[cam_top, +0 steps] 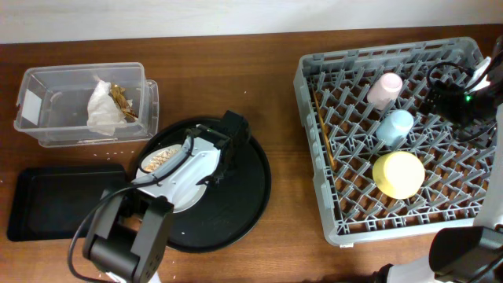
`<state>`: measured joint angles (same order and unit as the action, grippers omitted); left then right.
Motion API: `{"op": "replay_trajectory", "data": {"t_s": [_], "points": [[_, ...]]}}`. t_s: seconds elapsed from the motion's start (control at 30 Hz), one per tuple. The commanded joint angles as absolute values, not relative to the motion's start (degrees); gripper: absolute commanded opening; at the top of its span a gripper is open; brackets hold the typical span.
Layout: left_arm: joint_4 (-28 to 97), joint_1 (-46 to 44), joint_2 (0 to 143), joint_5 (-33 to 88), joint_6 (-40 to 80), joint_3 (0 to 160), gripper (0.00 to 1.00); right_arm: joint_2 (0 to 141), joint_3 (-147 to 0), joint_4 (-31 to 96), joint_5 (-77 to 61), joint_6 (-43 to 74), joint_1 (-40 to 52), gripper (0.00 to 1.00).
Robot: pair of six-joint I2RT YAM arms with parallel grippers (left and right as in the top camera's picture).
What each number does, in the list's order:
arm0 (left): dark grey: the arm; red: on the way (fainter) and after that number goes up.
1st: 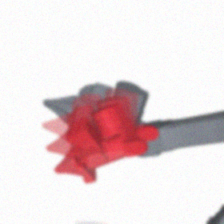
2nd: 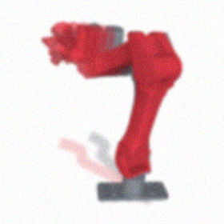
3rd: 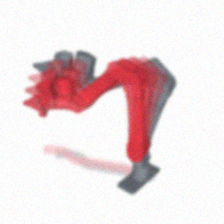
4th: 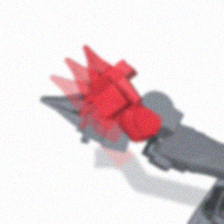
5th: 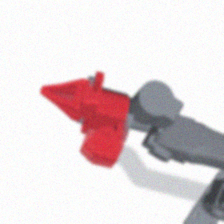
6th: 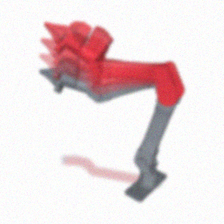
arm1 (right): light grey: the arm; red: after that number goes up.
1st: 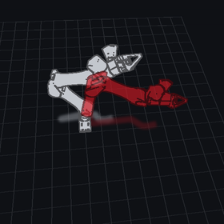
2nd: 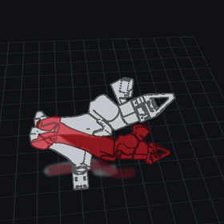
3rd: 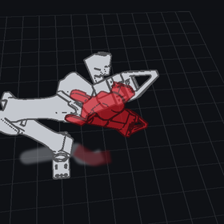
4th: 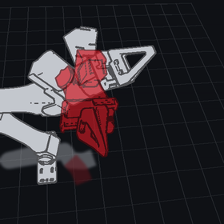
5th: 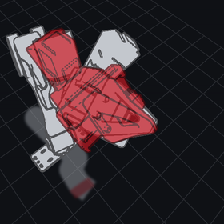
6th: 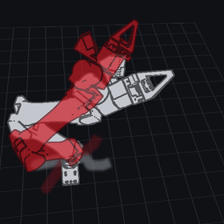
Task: Sort waste into correct bins and load items into the dishwasher rack
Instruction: 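Move the left gripper to the white plate and grasp its rim, then tilt the plate over the black rectangular tray to dump the scraps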
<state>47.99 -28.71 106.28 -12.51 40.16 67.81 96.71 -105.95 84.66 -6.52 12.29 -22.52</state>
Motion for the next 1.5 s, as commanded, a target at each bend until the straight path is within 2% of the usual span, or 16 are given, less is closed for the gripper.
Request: {"op": "replay_trajectory", "data": {"t_s": [0.0,0.17,0.3,0.43,0.57,0.67,0.73,1.07,1.47], "points": [[47.57,-28.71,108.75,-13.28,40.75,67.53,0.57,96.9,-106.06,84.66,-6.42,12.95,-22.52,0.99],[47.57,-28.71,109.78,-12.64,40.75,67.48,0.56,96.9,-106.06,84.66,-6.42,12.95,-22.52,0.99],[47.59,-28.71,109.82,-12.67,40.75,67.42,0.4,96.9,-106.06,84.66,-6.42,12.95,-22.52,0.99],[48.23,-28.71,109.82,-12.86,40.73,67.42,0.34,96.9,-106.06,84.66,-6.42,12.95,-22.52,0.99],[49.08,-28.71,109.82,-12.86,40.71,67.44,0.11,96.9,-106.06,84.66,-6.42,12.95,-22.52,0.99],[50.0,-28.71,109.8,-12.86,40.73,67.66,0.09,96.9,-106.06,84.66,-6.42,12.95,-22.52,0.99],[51.4,-28.71,109.75,-12.88,40.71,68.18,0.01,96.9,-106.06,84.66,-6.42,12.95,-22.52,0.99],[62.08,-28.71,107.77,-12.86,40.73,74.76,0.01,96.9,-106.06,84.66,-6.42,12.95,-22.52,0.99],[70.0,-26.89,96.79,-13.32,40.88,79.44,0.01,96.9,-106.06,84.66,-6.44,12.95,-22.52,0.99]]}}
